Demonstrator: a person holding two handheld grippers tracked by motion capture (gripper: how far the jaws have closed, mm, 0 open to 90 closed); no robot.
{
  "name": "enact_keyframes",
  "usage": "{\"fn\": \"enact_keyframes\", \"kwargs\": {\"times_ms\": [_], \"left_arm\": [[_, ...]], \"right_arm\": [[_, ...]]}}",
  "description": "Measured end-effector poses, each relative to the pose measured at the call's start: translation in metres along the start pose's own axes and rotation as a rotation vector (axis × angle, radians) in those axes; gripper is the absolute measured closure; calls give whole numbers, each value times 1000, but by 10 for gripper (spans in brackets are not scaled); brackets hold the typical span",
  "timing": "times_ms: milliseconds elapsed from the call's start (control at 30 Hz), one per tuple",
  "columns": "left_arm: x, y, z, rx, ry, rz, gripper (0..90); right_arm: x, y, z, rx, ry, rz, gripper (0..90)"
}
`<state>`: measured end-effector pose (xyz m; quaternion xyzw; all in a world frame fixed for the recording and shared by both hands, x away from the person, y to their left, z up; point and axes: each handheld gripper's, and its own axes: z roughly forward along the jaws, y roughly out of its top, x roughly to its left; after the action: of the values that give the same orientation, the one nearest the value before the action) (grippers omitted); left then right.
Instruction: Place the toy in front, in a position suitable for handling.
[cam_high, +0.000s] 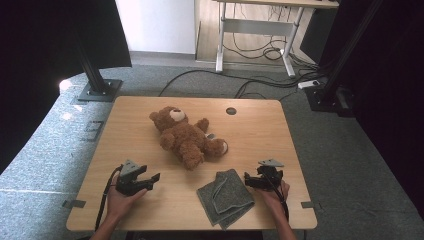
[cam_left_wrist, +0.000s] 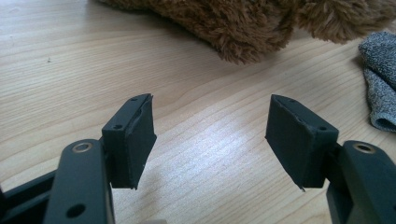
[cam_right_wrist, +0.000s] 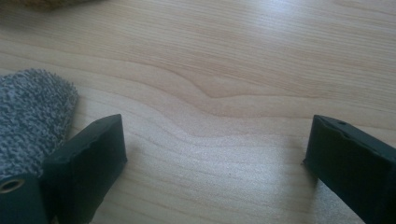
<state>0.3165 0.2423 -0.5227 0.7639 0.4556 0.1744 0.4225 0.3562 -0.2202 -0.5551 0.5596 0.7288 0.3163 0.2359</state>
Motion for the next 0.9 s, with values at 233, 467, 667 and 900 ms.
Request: {"fn": "enact_keyframes", "kwargs": {"times_ms": [233,467,667,900], "left_arm": [[-4,5,-4,-24,2,-2,323],[-3,30,-1,-59,-26,-26,331],[2,57,14,-77,-37,-38,328],[7,85,33,-59,-47,-50,274]], "right_arm": [[-1,-1,-2,-14,-6,11,111],[-1,-1,-4,-12,-2,22,138],[-2,-1,-5,-6,1,24,141],[-7,-3,-7,-10,5,39,146]]}}
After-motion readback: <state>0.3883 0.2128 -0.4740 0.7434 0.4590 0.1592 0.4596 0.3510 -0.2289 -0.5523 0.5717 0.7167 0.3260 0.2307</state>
